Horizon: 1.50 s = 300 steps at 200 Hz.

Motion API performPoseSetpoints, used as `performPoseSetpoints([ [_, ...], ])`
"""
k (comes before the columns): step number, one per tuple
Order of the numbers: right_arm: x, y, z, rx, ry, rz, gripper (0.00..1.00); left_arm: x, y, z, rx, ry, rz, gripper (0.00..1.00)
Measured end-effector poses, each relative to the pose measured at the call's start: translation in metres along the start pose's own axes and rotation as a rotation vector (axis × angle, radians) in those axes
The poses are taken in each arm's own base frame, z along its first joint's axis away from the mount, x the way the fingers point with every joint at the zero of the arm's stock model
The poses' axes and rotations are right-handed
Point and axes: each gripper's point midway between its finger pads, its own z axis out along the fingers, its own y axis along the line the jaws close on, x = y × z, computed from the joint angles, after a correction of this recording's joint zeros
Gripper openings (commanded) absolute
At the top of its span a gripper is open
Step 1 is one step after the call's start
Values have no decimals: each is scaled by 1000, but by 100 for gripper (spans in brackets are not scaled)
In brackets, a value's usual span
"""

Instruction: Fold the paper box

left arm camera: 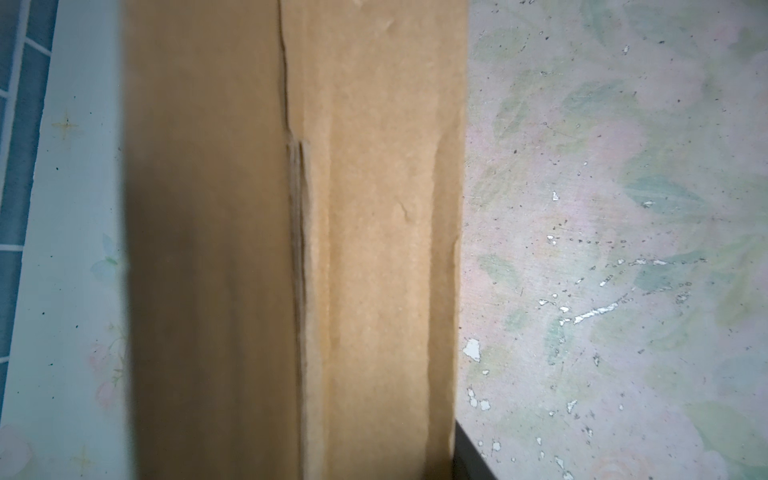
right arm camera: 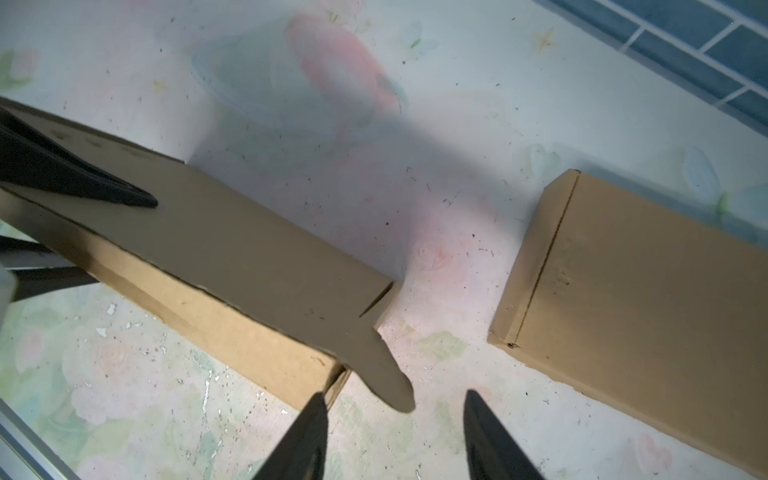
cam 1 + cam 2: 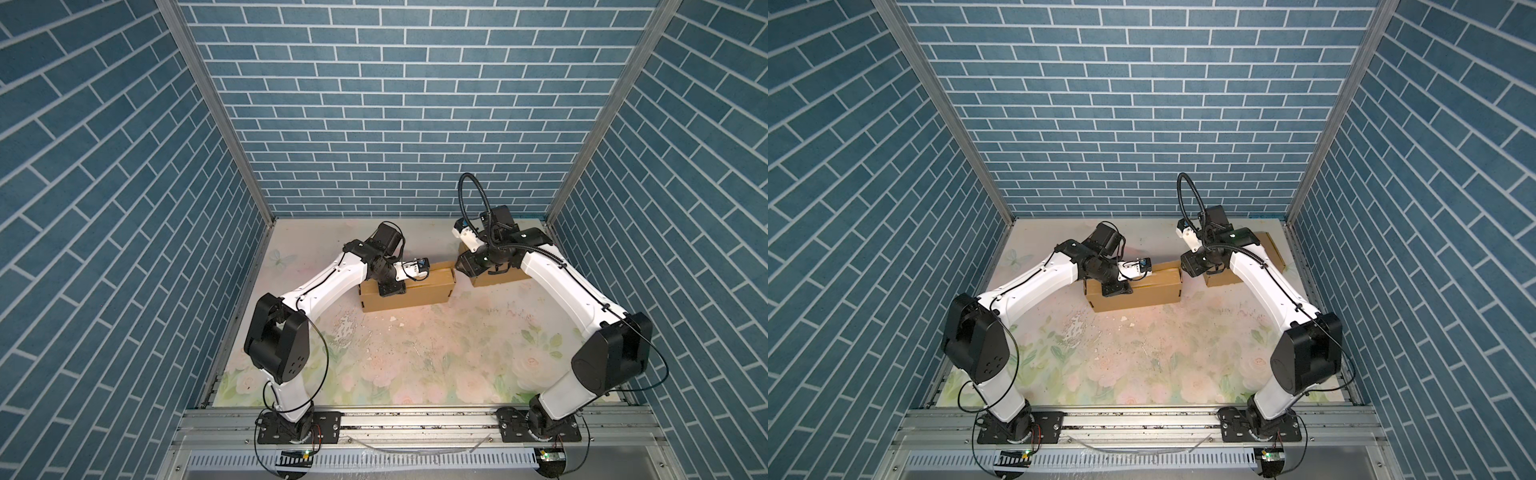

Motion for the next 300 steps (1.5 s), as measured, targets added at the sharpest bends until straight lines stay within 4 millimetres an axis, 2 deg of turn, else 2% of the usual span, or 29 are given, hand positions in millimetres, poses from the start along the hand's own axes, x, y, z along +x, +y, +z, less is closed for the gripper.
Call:
performPoseSetpoints([
  [37,8,5,11,-24,67,-32,34,0,0,0,2,-1,0,34],
  [67,5,5,8,-27,69,-27,16,0,0,0,3,-2,0,34],
  [115,-2,9,2,-51,64,15,0,0,0,0,3,-2,0,33],
  [216,-9,21,4,-134,110,254,0,-2,1,1,-2,-7,1,32],
  [300,-7,22,8,-145,68,345,0,-2,1,1,-3,-8,0,32],
])
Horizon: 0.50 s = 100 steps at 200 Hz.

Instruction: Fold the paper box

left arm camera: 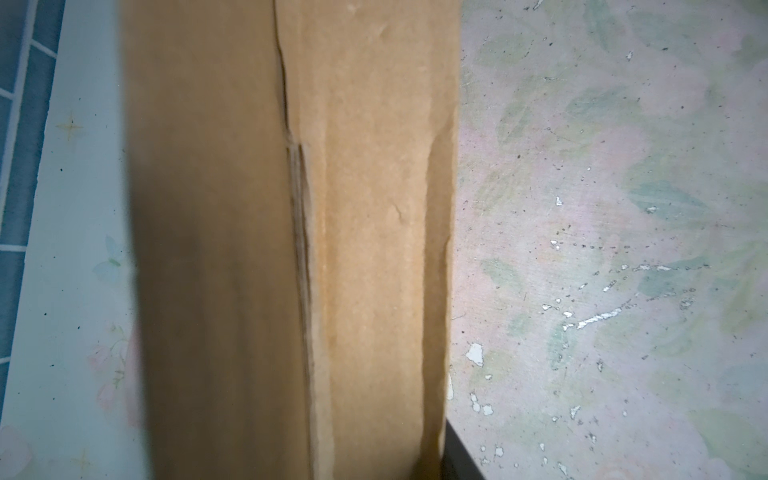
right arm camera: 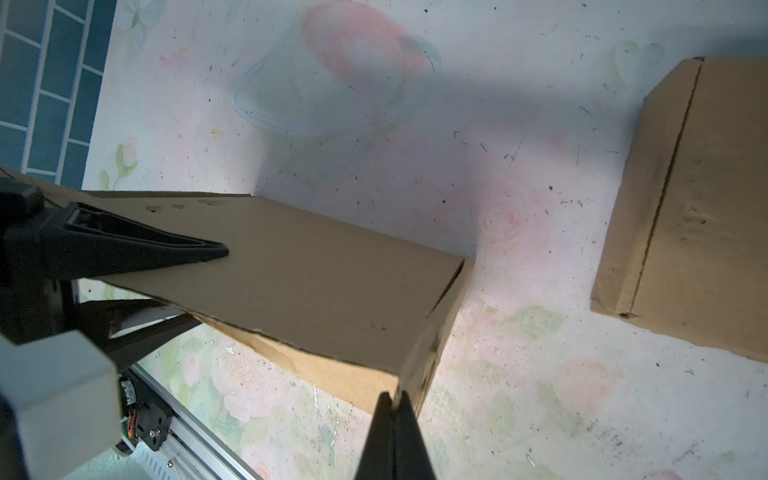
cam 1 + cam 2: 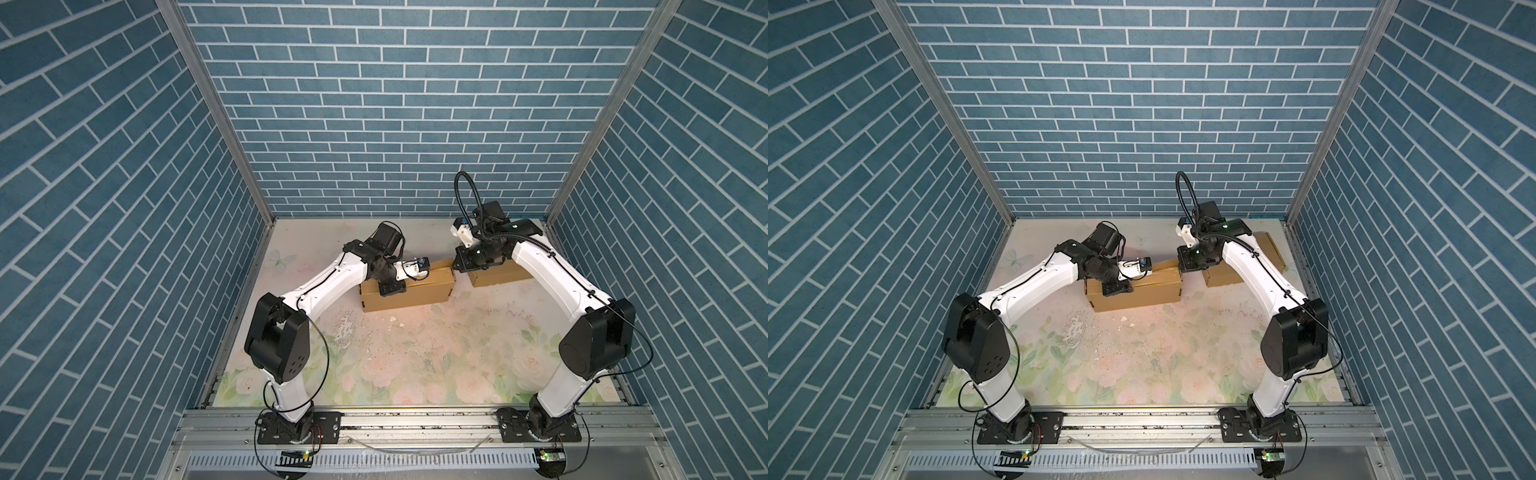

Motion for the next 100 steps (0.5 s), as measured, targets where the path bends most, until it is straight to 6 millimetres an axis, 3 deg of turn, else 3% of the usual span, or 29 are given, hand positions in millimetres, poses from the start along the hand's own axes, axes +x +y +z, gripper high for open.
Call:
performPoseSetpoints([
  [100,-3,-3,0,27,-14,-2,5,0,1,0,-4,-3,-6,32],
])
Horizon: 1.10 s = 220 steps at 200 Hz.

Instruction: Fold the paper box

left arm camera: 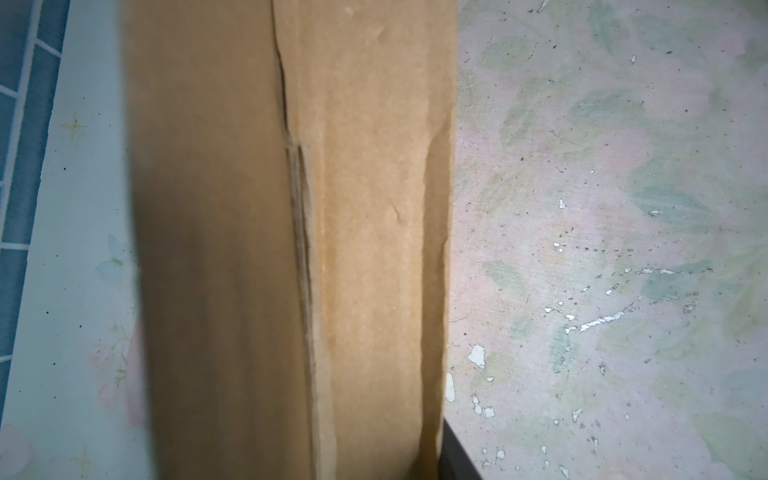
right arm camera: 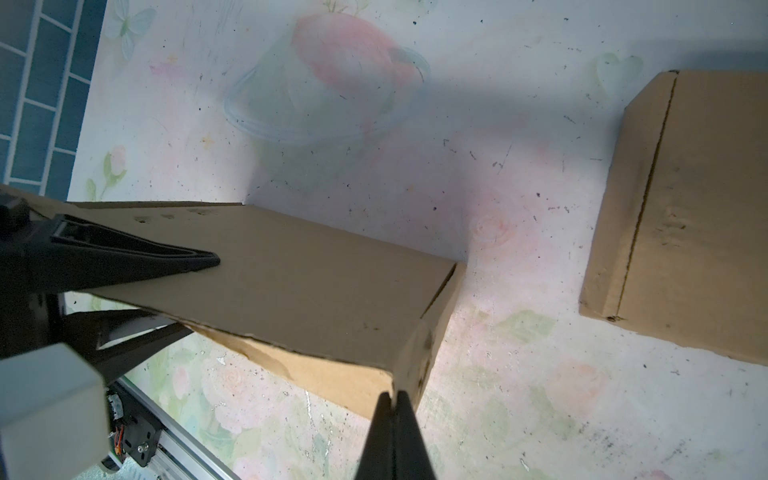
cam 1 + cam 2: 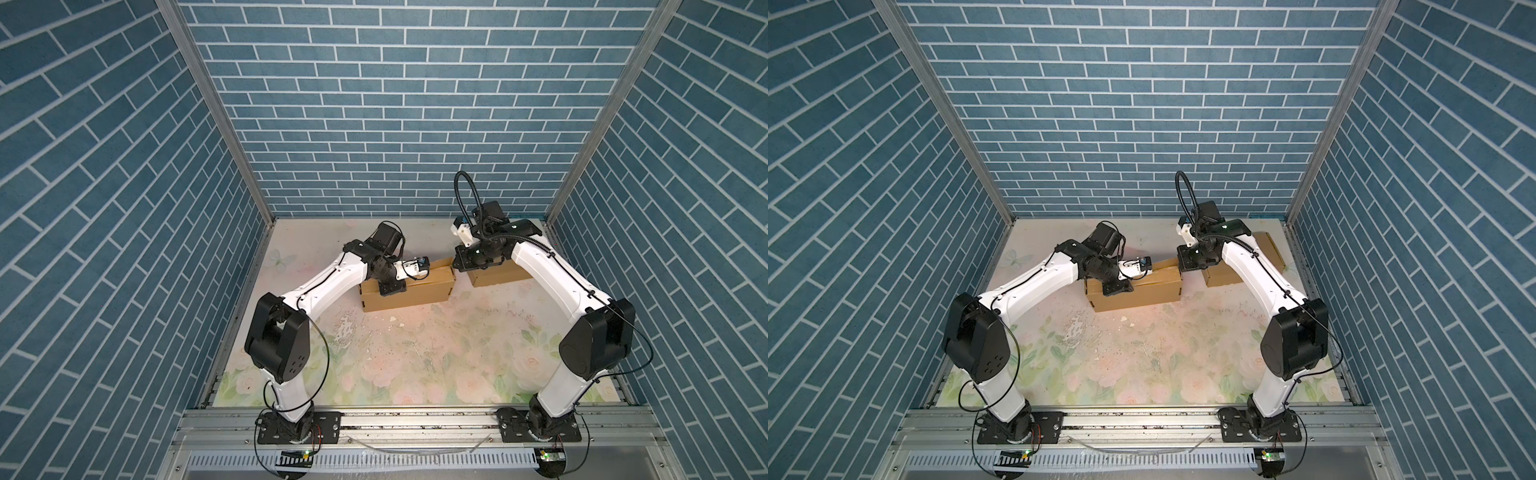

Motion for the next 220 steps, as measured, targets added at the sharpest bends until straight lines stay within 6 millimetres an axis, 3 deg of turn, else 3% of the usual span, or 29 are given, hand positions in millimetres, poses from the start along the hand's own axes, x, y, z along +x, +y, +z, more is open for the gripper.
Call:
performPoseSetpoints([
  [62,1,-2,6,9,11,15,14,0,0,0,1,0,0,31],
  [113,1,-3,8,16,13,30,1,0,0,0,1,0,0,31],
  [198,-1,-4,13,18,-16,65,0,0,1,0,-3,1,-2,32],
  [220,0,-5,13,16,-39,61,0,1,2,-1,-14,5,-11,37],
])
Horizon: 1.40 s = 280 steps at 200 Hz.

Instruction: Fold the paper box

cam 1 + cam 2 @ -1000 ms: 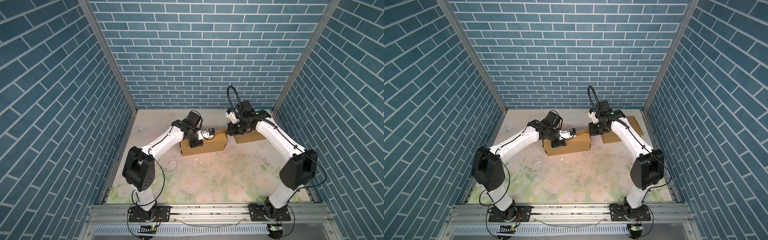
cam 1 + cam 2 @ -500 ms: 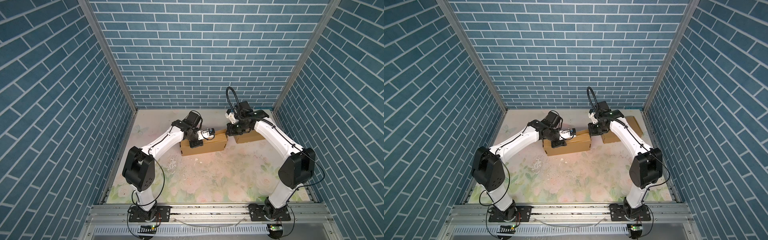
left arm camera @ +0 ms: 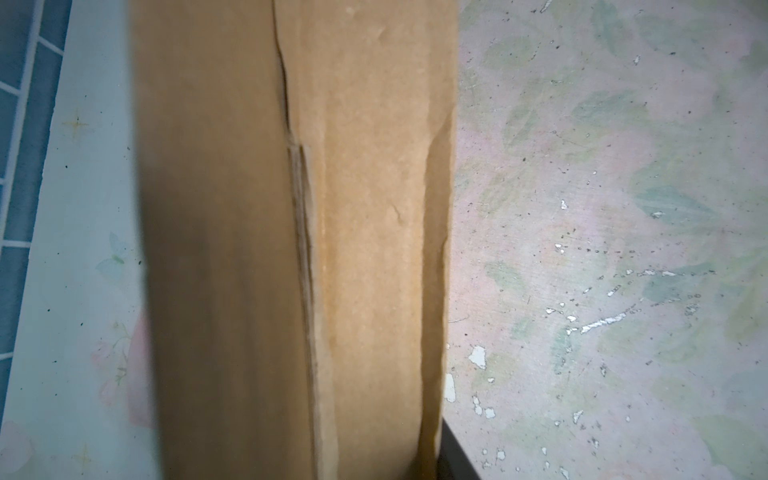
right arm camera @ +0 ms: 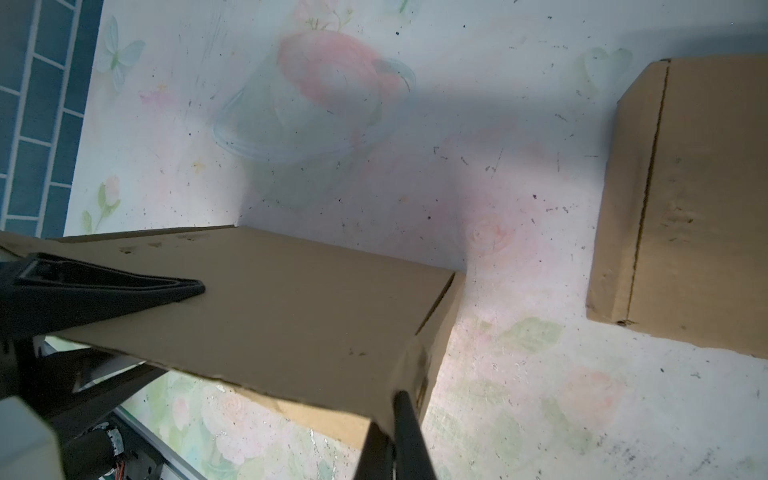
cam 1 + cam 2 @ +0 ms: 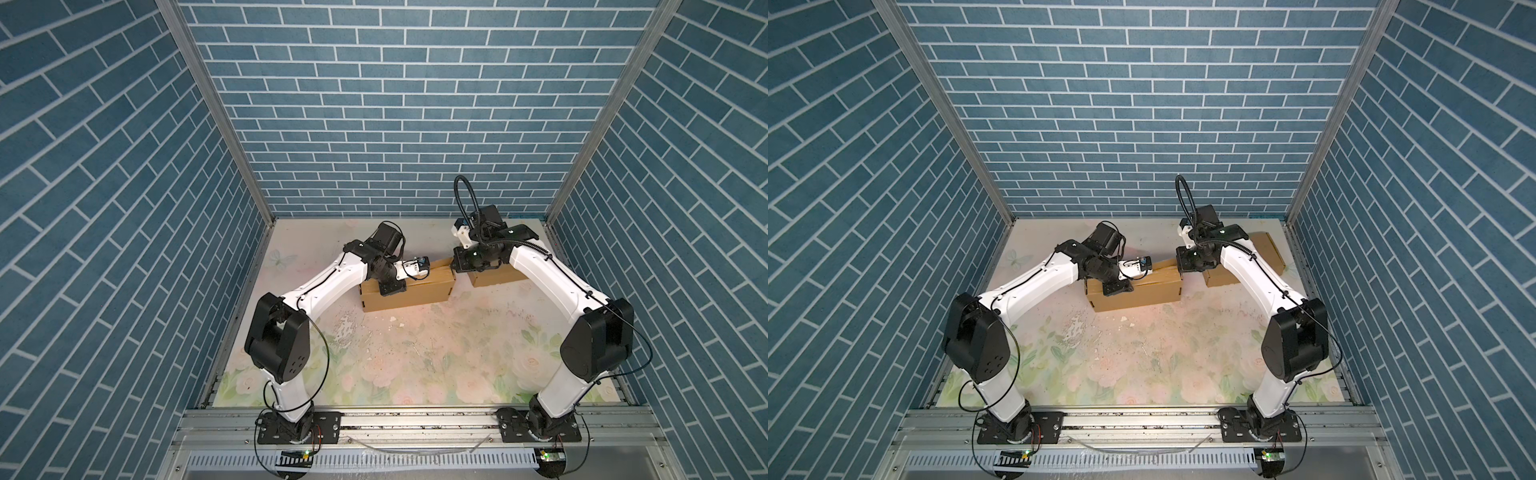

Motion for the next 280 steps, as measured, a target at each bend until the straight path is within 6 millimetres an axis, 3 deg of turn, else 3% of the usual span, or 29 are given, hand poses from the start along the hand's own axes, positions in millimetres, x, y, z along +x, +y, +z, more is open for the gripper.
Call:
performPoseSetpoints([
  [74,-9,-2,4,7,-40,24,0,2,13,1,-71,11,-12,59],
  [99,-11,-2,5,5,-47,36,0,4,14,0,-85,16,-11,73],
  [130,-14,-2,7,4,-53,38,0,4,11,-9,-94,7,-15,77],
  [224,-14,-4,8,12,-56,46,0,-15,13,-67,-213,-117,-93,74],
  [252,-15,-4,8,14,-57,55,0,-2,32,-98,-320,-135,-263,64],
  [280,-15,-4,8,15,-57,64,0,28,44,-136,-391,-147,-473,55],
])
